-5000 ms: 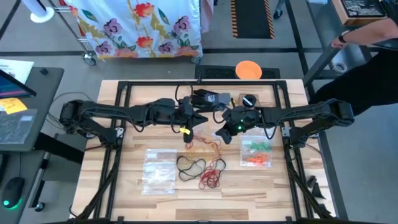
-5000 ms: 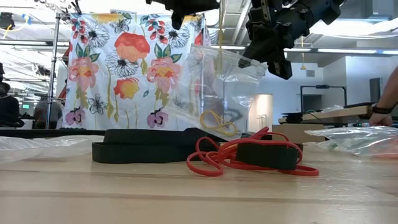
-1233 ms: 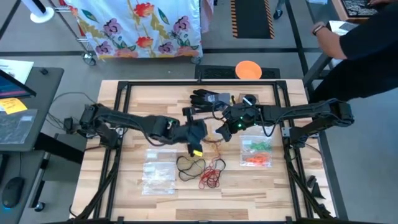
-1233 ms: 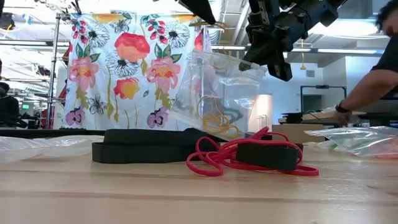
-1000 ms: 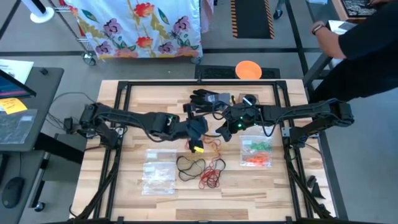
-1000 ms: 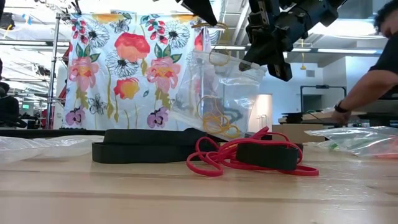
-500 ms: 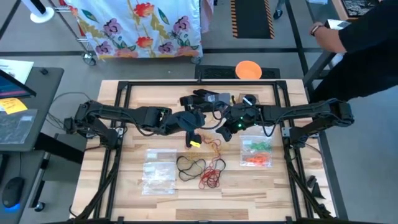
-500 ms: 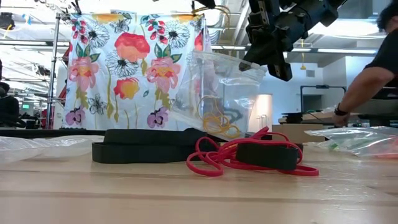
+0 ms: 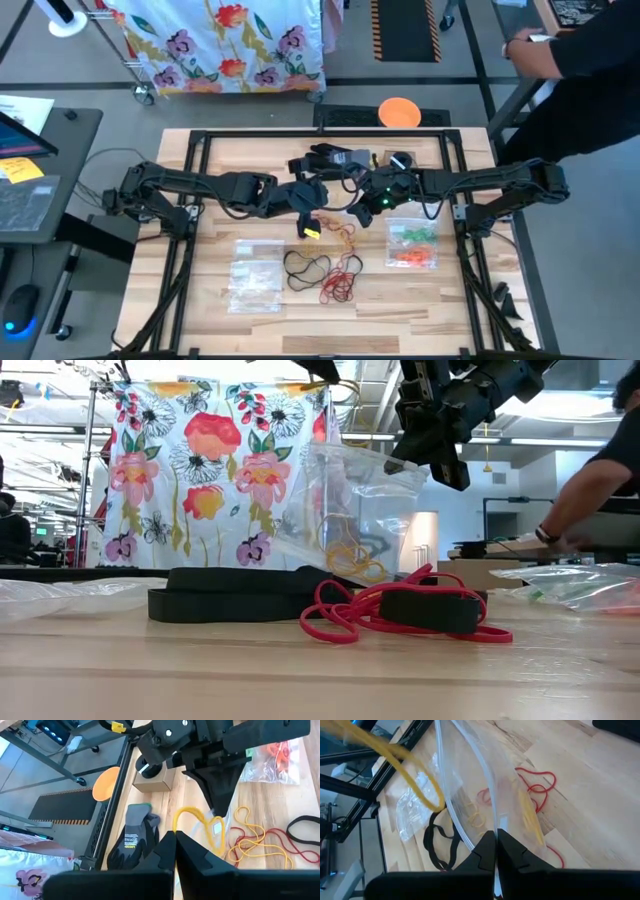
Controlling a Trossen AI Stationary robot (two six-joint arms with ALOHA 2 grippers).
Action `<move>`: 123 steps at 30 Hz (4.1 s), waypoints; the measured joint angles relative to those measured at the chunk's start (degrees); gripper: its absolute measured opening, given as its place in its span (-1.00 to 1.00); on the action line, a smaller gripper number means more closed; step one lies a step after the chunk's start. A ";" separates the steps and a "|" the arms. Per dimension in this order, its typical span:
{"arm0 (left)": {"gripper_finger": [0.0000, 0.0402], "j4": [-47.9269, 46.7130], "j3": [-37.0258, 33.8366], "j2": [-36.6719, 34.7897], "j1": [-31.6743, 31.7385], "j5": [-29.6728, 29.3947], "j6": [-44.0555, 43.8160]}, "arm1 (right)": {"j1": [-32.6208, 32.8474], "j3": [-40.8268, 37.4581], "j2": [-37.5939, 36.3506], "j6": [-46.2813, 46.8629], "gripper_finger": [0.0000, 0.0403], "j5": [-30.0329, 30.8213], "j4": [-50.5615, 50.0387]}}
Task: Sort rubber bands
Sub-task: Put the yellow rubber band into the transparent zip bag
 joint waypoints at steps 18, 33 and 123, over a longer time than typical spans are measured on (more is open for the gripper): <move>-1.00 1.13 0.00 0.00 2.72 2.95 4.23 | -0.01 0.00 0.00 0.01 -0.97 0.00 0.01; -1.00 -1.38 -0.01 1.81 2.78 8.43 3.33 | -0.39 0.00 0.00 0.69 -0.97 -0.59 -0.19; -0.60 -15.20 16.50 5.30 2.95 7.30 4.98 | -7.81 3.54 7.64 -0.11 -0.97 -24.16 -5.40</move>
